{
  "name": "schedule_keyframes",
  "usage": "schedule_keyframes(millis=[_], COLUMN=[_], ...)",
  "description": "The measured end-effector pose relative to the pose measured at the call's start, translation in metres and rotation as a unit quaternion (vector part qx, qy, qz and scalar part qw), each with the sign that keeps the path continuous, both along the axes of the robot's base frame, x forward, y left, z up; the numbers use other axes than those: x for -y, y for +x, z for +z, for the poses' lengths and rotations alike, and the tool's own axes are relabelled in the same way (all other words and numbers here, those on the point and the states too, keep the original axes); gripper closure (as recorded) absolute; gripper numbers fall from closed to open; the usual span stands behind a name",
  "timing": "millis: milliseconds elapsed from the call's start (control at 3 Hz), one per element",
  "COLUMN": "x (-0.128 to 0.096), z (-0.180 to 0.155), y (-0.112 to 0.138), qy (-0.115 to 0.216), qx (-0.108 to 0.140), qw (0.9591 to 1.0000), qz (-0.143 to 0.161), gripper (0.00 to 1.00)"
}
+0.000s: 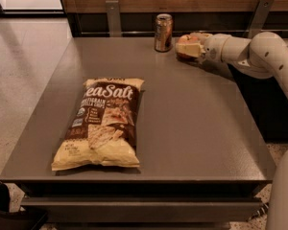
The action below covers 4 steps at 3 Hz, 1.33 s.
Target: Move apple near orange can
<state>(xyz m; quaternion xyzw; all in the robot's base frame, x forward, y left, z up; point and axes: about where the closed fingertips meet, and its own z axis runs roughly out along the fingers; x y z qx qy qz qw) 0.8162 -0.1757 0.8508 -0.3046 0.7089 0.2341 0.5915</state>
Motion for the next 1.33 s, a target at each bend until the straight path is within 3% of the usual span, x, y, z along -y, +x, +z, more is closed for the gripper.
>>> schedule_keyframes(millis=[333,1000,1333], x=[-0.0024,-0.0067,-0.0093], z=[0.0007,-0.0005,-0.0012], y=[0.0012,0.0019,0.0023], qy=[-0.001,0.0,0.0], qx=[0.0,-0.001,-0.002], qw=[1.0,1.0,1.0], qz=[0.002,0.004,0.006], gripper=[0.73,0.1,0.0])
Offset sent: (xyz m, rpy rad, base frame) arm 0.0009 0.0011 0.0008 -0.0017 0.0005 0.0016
